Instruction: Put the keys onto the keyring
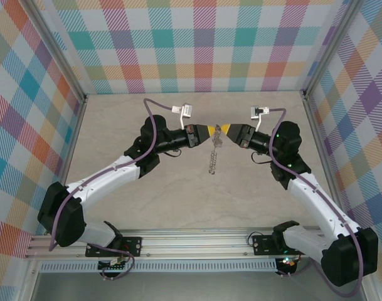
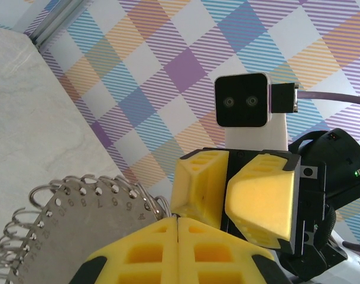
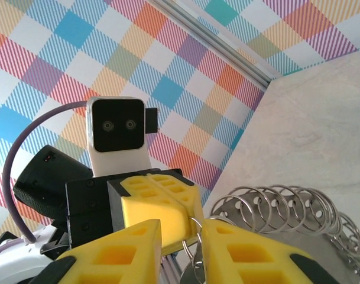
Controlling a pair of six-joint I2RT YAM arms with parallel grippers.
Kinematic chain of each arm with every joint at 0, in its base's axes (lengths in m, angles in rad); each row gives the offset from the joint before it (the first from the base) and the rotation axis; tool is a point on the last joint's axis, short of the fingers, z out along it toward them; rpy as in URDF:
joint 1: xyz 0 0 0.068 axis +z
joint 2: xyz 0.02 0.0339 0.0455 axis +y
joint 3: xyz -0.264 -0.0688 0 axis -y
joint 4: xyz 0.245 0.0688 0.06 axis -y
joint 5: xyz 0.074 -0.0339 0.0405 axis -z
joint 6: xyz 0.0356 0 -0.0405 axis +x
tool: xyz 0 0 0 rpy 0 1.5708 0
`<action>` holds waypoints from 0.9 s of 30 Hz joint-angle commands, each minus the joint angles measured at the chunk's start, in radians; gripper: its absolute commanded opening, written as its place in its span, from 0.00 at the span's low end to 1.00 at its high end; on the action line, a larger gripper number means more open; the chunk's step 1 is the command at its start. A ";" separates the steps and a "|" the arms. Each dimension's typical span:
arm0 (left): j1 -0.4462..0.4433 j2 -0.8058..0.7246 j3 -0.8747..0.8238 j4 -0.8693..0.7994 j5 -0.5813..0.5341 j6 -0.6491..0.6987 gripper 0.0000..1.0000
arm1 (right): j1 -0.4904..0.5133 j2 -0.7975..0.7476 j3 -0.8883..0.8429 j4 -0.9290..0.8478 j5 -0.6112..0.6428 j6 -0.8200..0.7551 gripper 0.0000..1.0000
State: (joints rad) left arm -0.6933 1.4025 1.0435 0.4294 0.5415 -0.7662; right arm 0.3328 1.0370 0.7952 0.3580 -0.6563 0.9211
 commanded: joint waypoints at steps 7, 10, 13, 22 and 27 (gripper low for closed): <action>-0.008 -0.033 0.000 0.091 0.018 0.015 0.00 | -0.002 0.025 0.015 0.089 -0.050 0.036 0.24; -0.006 -0.030 0.001 0.094 0.017 0.012 0.00 | 0.000 0.037 0.010 0.099 -0.050 0.038 0.24; -0.008 -0.029 0.001 0.095 0.017 0.012 0.00 | 0.003 0.047 0.007 0.110 -0.052 0.042 0.24; -0.007 -0.025 0.005 0.100 0.018 0.012 0.00 | 0.009 0.067 0.000 0.124 -0.063 0.043 0.24; -0.008 -0.022 0.005 0.101 0.013 0.011 0.00 | 0.012 0.071 -0.003 0.128 -0.075 0.045 0.24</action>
State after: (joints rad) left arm -0.6933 1.4025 1.0428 0.4522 0.5415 -0.7662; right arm 0.3351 1.1053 0.7952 0.4335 -0.7025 0.9585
